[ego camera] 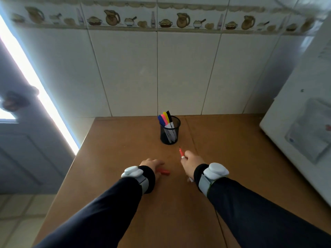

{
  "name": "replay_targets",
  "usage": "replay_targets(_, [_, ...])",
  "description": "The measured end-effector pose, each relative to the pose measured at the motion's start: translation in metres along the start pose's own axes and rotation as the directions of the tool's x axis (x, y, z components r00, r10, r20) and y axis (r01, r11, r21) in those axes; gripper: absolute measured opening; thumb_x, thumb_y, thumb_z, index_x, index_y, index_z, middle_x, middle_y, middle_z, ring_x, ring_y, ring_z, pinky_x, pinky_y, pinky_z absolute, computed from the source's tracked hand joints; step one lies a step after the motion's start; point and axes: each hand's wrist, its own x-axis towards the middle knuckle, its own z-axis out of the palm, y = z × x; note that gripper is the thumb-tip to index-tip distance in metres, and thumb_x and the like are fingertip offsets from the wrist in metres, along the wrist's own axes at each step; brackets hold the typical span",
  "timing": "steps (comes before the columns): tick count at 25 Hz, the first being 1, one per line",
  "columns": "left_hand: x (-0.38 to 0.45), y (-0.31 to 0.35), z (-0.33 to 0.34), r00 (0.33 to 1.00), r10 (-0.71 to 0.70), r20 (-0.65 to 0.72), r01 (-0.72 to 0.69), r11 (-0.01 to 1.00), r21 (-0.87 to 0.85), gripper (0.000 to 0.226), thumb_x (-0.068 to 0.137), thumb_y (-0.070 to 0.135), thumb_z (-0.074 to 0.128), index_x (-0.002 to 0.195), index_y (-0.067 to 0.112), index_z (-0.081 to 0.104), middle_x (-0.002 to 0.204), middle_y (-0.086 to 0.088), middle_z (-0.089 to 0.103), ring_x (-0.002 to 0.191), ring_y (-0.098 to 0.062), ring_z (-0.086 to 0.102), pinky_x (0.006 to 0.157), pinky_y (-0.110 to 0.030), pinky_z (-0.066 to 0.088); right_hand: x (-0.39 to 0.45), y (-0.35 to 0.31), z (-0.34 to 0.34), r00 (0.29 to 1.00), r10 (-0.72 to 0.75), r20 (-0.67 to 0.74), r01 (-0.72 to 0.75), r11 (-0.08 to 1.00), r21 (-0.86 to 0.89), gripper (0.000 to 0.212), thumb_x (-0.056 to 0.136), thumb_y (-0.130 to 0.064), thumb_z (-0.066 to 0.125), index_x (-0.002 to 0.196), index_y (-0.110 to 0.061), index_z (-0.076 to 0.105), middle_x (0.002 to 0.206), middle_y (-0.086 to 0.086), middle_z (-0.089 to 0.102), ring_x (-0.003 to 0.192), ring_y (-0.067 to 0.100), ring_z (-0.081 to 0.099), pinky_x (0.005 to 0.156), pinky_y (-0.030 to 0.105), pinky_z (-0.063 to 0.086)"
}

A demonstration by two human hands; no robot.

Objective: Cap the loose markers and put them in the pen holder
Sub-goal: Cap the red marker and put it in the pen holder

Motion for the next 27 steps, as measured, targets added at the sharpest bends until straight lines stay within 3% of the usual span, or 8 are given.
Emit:
replay_targets(4, [0.014, 0.003, -0.003, 0.998, -0.005, -0.058, 0.004, 1.0, -0.016, 0.035, 0.083, 0.033, 0.06, 0.117, 0.027, 0.061, 0.125, -0.005, 0.056, 0.121, -0.027, 0.051, 0.103, -0.033, 0.042, 0.015, 0.002, -0.013, 0.991, -0.12, -0.066, 0.12, 0.993, 0.006, 0.022, 0.099, -0.029, 0.038, 0.086, -0.013, 0.043, 0.062, 0.0, 0.042, 0.054, 0.017, 0.04, 0.052, 0.03, 0.032])
replay_targets(7, [0.033, -0.002, -0.016, 0.986, -0.05, -0.16, 0.022, 0.984, -0.175, 0.029, 0.084, 0.028, 0.06, 0.113, 0.025, 0.063, 0.104, 0.0, 0.066, 0.106, -0.023, 0.062, 0.085, -0.024, 0.046, 0.032, 0.001, -0.02, 0.985, -0.168, -0.046, 0.166, 0.986, -0.032, 0.023, 0.094, -0.035, 0.048, 0.089, -0.014, 0.058, 0.065, -0.003, 0.05, 0.059, 0.015, 0.046, 0.052, 0.027, 0.034])
replay_targets(9, [0.041, -0.005, -0.027, 0.977, -0.053, -0.208, -0.002, 0.966, -0.257, 0.027, 0.083, 0.025, 0.062, 0.109, 0.025, 0.064, 0.093, 0.005, 0.064, 0.1, -0.022, 0.064, 0.081, -0.024, 0.047, 0.04, 0.0, -0.02, 0.98, -0.195, -0.026, 0.194, 0.98, -0.049, 0.022, 0.091, -0.037, 0.052, 0.09, -0.018, 0.062, 0.072, -0.003, 0.056, 0.067, 0.017, 0.051, 0.057, 0.027, 0.038])
replay_targets(13, [0.058, -0.011, -0.044, 0.964, -0.011, -0.266, -0.055, 0.969, -0.24, 0.026, 0.081, 0.027, 0.063, 0.107, 0.023, 0.066, 0.103, -0.001, 0.071, 0.097, -0.023, 0.066, 0.086, -0.031, 0.054, 0.061, -0.009, -0.017, 0.964, -0.258, -0.058, 0.255, 0.966, -0.05, 0.018, 0.089, -0.039, 0.053, 0.081, -0.025, 0.059, 0.076, 0.0, 0.058, 0.073, 0.023, 0.056, 0.064, 0.031, 0.043])
replay_targets(17, [0.065, -0.019, -0.054, 0.954, -0.011, -0.3, -0.051, 0.979, -0.197, 0.028, 0.082, 0.029, 0.063, 0.108, 0.021, 0.066, 0.108, -0.006, 0.069, 0.099, -0.028, 0.065, 0.088, -0.036, 0.054, 0.069, -0.016, -0.016, 0.948, -0.308, -0.082, 0.3, 0.949, -0.099, 0.021, 0.089, -0.04, 0.053, 0.084, -0.022, 0.062, 0.079, 0.0, 0.056, 0.077, 0.025, 0.057, 0.064, 0.031, 0.041])
replay_targets(23, [0.061, -0.018, -0.059, 0.96, 0.046, -0.277, -0.092, 0.983, -0.156, 0.03, 0.087, 0.03, 0.059, 0.115, 0.022, 0.065, 0.114, -0.007, 0.067, 0.103, -0.025, 0.064, 0.092, -0.032, 0.051, 0.069, -0.027, -0.008, 0.915, -0.401, -0.043, 0.391, 0.909, -0.148, 0.022, 0.092, -0.034, 0.052, 0.095, -0.018, 0.067, 0.088, 0.0, 0.051, 0.079, 0.022, 0.053, 0.069, 0.031, 0.042])
replay_targets(27, [0.052, -0.005, -0.068, 0.967, 0.132, -0.219, -0.129, 0.991, 0.025, 0.033, 0.095, 0.03, 0.045, 0.125, 0.028, 0.058, 0.125, -0.001, 0.064, 0.117, -0.022, 0.057, 0.096, -0.028, 0.043, 0.069, -0.035, -0.003, 0.898, -0.439, 0.026, 0.431, 0.868, -0.247, 0.03, 0.097, -0.033, 0.044, 0.104, -0.014, 0.065, 0.089, 0.002, 0.046, 0.083, 0.022, 0.049, 0.07, 0.029, 0.035])
